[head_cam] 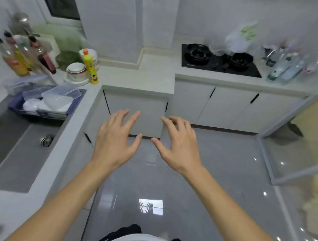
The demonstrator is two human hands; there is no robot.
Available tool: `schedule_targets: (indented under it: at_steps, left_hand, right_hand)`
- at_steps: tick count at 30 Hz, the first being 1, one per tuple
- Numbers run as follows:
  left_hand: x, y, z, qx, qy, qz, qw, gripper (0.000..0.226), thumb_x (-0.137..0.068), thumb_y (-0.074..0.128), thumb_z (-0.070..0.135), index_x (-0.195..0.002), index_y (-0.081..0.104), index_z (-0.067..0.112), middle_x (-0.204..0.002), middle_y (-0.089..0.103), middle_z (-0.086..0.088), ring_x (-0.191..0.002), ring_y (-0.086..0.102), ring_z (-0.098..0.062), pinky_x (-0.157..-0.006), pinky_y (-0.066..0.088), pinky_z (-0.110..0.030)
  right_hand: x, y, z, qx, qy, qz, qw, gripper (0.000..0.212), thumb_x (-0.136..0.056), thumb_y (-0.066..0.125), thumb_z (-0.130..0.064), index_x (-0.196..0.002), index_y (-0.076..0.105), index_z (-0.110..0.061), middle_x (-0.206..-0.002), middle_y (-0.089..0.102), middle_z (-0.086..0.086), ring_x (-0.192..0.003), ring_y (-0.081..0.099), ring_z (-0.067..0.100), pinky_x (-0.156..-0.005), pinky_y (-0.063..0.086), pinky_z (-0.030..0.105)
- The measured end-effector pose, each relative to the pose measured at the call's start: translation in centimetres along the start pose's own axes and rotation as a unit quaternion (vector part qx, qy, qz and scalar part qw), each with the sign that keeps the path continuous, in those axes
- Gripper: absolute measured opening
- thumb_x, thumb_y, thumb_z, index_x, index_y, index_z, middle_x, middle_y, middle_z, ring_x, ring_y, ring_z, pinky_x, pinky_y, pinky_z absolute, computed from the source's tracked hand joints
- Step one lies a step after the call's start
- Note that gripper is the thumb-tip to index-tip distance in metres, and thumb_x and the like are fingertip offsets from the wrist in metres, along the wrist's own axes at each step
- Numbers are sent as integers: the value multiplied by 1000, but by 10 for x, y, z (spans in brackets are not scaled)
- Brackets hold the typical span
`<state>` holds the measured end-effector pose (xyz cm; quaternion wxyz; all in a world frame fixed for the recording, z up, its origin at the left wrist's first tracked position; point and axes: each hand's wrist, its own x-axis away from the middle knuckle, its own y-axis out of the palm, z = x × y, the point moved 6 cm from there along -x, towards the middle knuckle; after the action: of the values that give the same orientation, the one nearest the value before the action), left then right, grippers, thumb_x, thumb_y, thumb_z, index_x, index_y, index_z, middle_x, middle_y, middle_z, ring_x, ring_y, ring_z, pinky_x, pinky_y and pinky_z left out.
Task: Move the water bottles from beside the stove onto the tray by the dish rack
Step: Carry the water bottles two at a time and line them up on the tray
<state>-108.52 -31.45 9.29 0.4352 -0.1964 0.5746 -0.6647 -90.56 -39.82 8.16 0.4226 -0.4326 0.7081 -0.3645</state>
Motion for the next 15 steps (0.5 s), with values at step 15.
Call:
schedule_targets:
  at_steps: [15]
  left_hand:
    - [-246,122,160,42,187,-65,979,70,-94,43,59,-158,44,30,-153,49,-6,-145,42,-27,-110,44,-46]
  right_hand:
    - [-91,-51,230,52,203,72,975,71,-93,52,-68,-152,46,-30,-146,48,-3,-137,41,19,-107,41,40]
